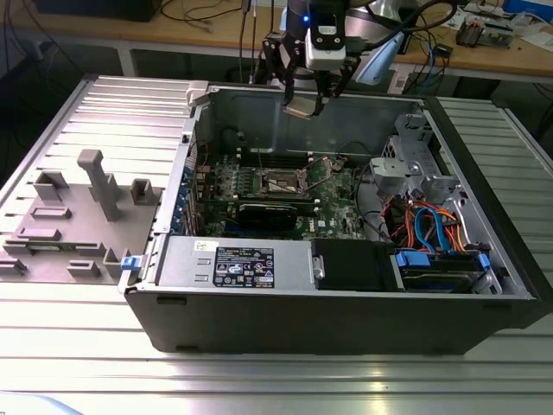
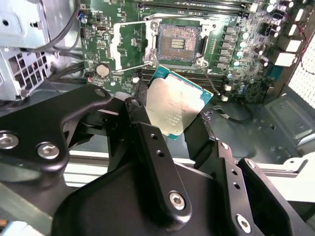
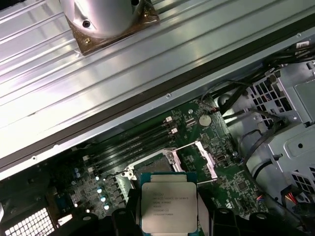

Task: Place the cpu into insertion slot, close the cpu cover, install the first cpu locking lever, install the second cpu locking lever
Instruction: 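Place the cpu into insertion slot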

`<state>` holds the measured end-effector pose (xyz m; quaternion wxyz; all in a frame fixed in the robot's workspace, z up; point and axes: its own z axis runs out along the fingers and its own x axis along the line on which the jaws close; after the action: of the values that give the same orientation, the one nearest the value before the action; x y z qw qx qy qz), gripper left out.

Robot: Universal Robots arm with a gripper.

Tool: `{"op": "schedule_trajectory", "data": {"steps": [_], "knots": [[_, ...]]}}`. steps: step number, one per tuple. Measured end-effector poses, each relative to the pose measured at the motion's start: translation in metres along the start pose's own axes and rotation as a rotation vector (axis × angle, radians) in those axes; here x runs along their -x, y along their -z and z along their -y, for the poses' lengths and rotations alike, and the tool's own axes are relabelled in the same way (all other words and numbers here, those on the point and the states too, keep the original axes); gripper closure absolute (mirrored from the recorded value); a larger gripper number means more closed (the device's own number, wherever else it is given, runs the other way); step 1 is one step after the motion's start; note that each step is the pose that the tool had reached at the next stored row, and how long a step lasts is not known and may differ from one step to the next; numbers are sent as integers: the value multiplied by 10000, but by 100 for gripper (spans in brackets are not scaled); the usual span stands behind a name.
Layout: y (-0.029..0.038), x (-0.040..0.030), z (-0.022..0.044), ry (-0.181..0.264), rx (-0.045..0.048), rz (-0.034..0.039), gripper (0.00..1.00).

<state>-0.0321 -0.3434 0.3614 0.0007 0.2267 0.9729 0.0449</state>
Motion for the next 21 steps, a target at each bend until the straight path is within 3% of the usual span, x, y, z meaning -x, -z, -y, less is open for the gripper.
{"op": "schedule_trajectory", "data": {"steps": [21], "knots": [[0, 0, 0, -430, 9, 37, 46]]}}
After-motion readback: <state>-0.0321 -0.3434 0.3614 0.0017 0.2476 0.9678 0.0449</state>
